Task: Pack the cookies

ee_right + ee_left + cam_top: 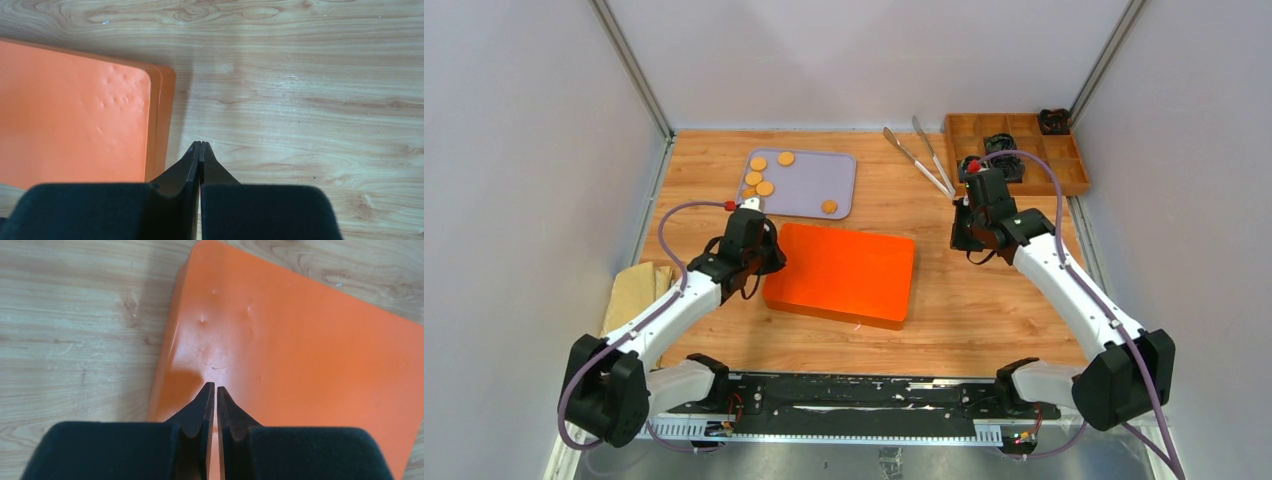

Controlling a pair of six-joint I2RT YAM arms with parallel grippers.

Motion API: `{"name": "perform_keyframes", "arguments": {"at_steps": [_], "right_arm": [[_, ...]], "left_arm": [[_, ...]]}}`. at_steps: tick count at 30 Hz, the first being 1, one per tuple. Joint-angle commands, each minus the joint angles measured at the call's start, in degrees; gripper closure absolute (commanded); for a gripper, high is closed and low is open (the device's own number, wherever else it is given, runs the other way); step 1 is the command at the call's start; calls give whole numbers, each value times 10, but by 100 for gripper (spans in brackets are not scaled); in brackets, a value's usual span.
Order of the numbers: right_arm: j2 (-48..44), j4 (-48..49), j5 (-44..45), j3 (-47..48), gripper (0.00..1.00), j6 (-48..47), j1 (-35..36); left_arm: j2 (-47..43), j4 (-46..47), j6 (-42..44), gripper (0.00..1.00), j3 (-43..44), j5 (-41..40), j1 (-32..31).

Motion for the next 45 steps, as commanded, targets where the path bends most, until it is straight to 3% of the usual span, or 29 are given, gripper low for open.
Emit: {"name": "perform_keyframes", "arguments": {"at_steps": [1,14,30,45], "right_arm": [[7,-13,12,8,100,-15,-5],[41,-8,-14,57,100,-37,14],[200,1,-27,138,100,-56,81],[285,11,-9,159,100,-54,112]], "left_arm": [[22,28,-12,89,-28,13,-9],[75,82,-30,92,-112,41,-11],[-52,1,-62,92,-165,59,-24],[-17,-8,-46,92,-137,63,-25]]}}
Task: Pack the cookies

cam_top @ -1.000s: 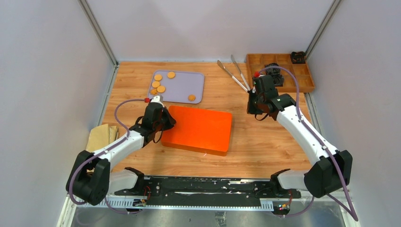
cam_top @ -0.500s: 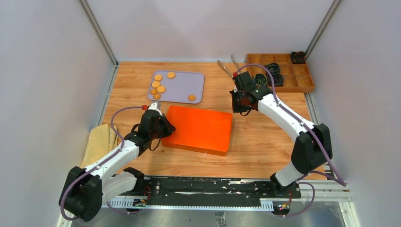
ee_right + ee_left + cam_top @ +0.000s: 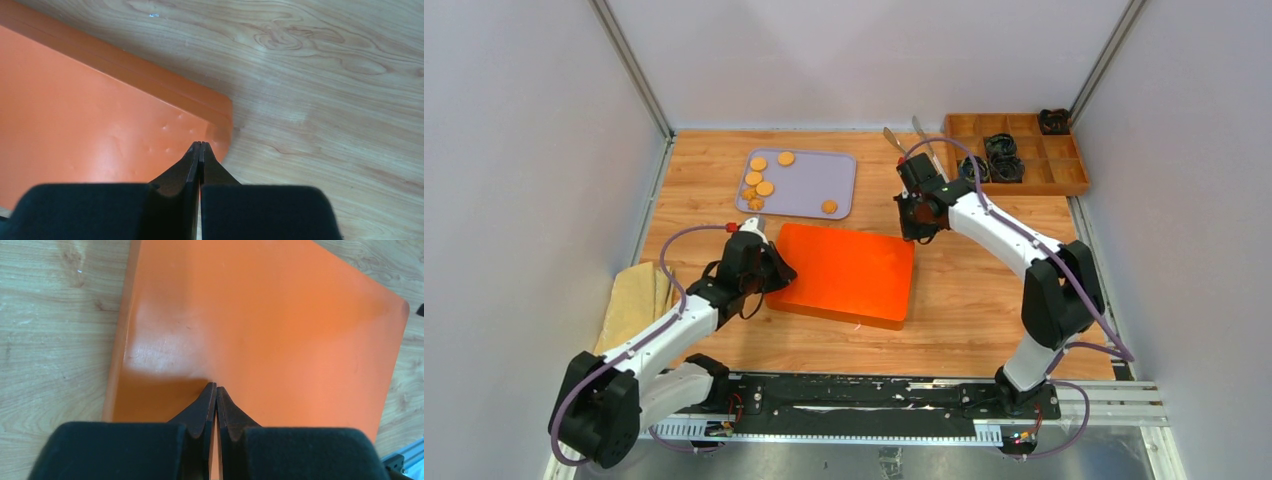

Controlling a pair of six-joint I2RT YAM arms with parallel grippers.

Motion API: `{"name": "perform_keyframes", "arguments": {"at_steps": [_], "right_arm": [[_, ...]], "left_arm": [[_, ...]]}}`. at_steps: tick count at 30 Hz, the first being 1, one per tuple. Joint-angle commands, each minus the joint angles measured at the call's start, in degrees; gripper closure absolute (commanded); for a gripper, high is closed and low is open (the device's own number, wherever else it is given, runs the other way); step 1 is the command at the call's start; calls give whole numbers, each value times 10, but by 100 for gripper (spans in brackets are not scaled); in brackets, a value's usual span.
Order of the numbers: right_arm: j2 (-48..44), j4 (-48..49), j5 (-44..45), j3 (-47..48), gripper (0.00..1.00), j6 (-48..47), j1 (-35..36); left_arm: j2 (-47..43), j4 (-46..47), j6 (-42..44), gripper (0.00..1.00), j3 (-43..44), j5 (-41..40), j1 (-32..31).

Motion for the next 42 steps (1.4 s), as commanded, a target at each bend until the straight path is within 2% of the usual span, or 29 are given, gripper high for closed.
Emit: {"name": "perform_keyframes", "arguments": {"at_steps": [1,8,13,20,26,29,34,38,42], "right_arm": [[41,-1,14,6,100,-4,17],[76,-5,33,-24,100,12,16],[82,-16,37,-7,100,6,17],[25,-37,98,37,100,-10,38],[-9,-44,121,17,100,-5,60],[-18,-61,165,54,100,-21,83],[-17,-89,188,119,100,-36,94],[-21,-88,187,83,100,-21,93],[-16,-69,179,1,100,1,93]], "left_arm": [[36,-108,21,92,-8,-4,-7],[34,-118,22,92,6,-14,-8],[36,-118,24,92,9,-15,-9],[41,-119,24,92,17,-15,-10],[51,-116,24,92,21,-13,-10],[53,-112,23,92,22,-11,-11],[51,-118,24,92,30,-12,-12],[39,-121,25,92,29,-17,-12],[46,-119,27,92,28,-17,-12]]}}
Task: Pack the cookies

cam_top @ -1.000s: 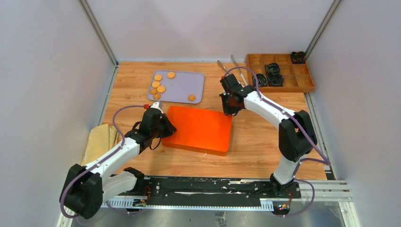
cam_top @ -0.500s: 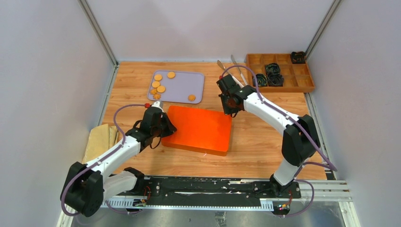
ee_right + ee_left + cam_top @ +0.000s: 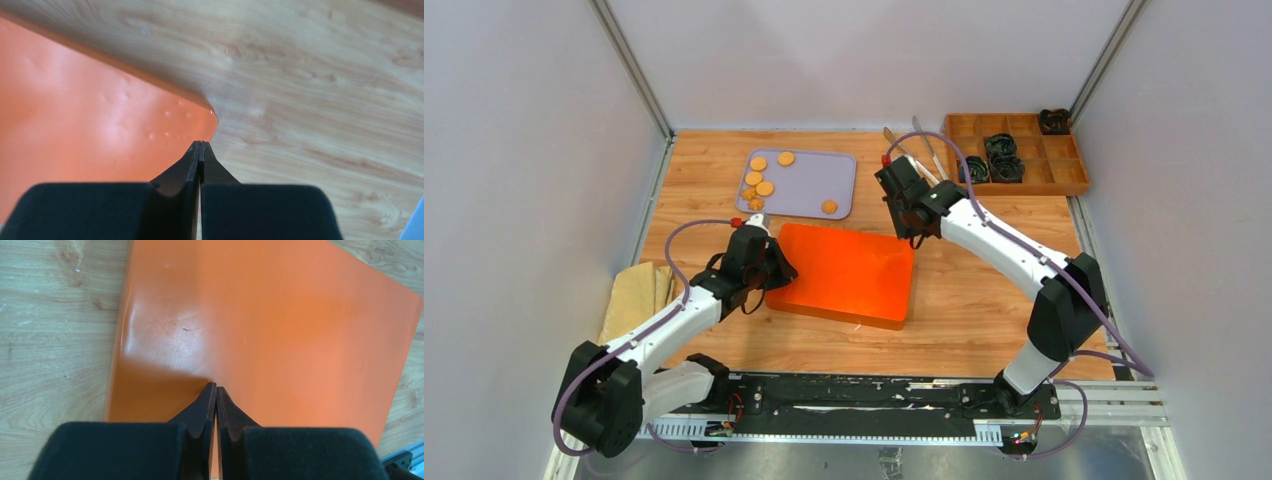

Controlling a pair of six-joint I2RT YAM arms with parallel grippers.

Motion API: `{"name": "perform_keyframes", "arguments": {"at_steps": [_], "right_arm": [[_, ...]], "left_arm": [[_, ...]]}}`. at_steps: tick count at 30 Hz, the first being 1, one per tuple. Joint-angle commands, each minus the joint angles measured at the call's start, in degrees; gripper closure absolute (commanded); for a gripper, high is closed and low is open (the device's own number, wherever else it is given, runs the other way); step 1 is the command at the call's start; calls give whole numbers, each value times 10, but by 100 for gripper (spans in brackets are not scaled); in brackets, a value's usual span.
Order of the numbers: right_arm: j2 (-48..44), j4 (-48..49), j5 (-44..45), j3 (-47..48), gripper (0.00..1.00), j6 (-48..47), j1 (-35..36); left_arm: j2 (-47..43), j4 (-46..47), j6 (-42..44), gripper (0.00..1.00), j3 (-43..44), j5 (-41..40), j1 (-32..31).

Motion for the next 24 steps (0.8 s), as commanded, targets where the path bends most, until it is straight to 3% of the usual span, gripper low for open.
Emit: {"name": "perform_keyframes", "arguments": {"at_steps": [1,7,10,15,24], "right_arm": [[11,-6,6,-90,100,25,5],[64,5,-22,-148,100,44,5],[47,5,-9,-147,100,54,5],[-13,-20,32,-86,100,50,4],[-39,-19,10,-37,100,36,5]], "left_arm": [[19,-79,16,92,-14,-13,-5],[24,-71,14,92,-15,-9,-6],[21,-74,14,92,-15,-9,-6],[16,-76,15,92,-15,-12,-6],[17,-74,14,92,-14,-10,-7]]}}
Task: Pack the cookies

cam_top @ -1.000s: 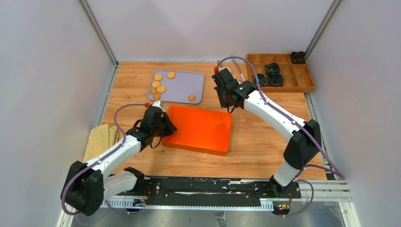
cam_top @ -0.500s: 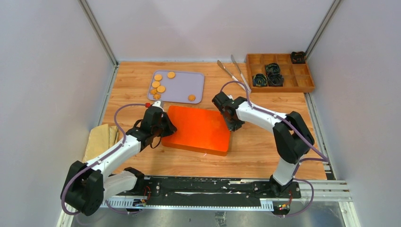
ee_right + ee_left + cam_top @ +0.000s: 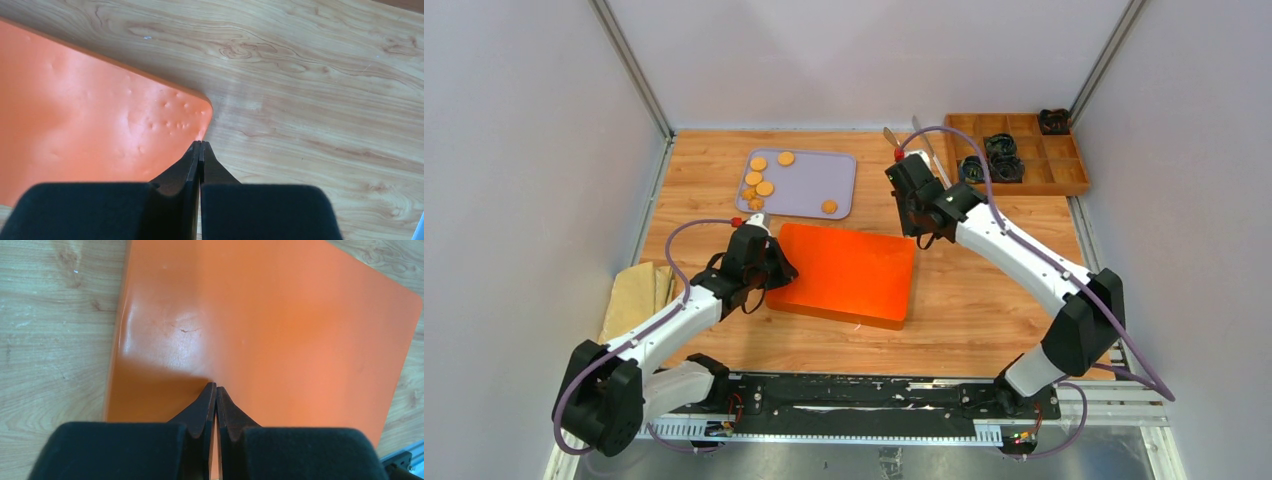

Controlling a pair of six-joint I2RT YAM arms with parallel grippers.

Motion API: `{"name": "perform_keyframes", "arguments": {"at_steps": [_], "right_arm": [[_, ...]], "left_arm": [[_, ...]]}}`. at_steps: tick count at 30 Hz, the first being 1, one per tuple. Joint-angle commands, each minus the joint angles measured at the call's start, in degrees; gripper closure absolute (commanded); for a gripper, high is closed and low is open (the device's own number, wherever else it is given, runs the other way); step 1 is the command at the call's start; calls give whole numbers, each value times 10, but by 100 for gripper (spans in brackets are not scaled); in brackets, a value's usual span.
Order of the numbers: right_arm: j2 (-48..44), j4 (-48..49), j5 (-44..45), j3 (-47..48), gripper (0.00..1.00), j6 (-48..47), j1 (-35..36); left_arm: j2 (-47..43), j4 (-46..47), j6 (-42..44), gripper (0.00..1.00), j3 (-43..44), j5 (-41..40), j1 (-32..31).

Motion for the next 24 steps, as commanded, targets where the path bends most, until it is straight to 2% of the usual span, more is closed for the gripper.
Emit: {"name": "perform_keyframes", "arguments": {"at_steps": [1,8,11,22,24], "right_arm": [[17,-10,-3,-2,100,1,6],[96,66,-92,-106,100,36,5],[128,69,-97,-127,100,48,8],[86,44,-53,-61,100,17,8],[87,43,-49,-45,100,11,7]], "left_arm": [[14,-77,14,92,-15,-11,-7],[19,-76,17,92,-13,-12,-7],[23,-76,18,92,-10,-11,-7],[16,-91,19,93,1,-17,-7],[8,-109,28,93,22,-46,-7]]}}
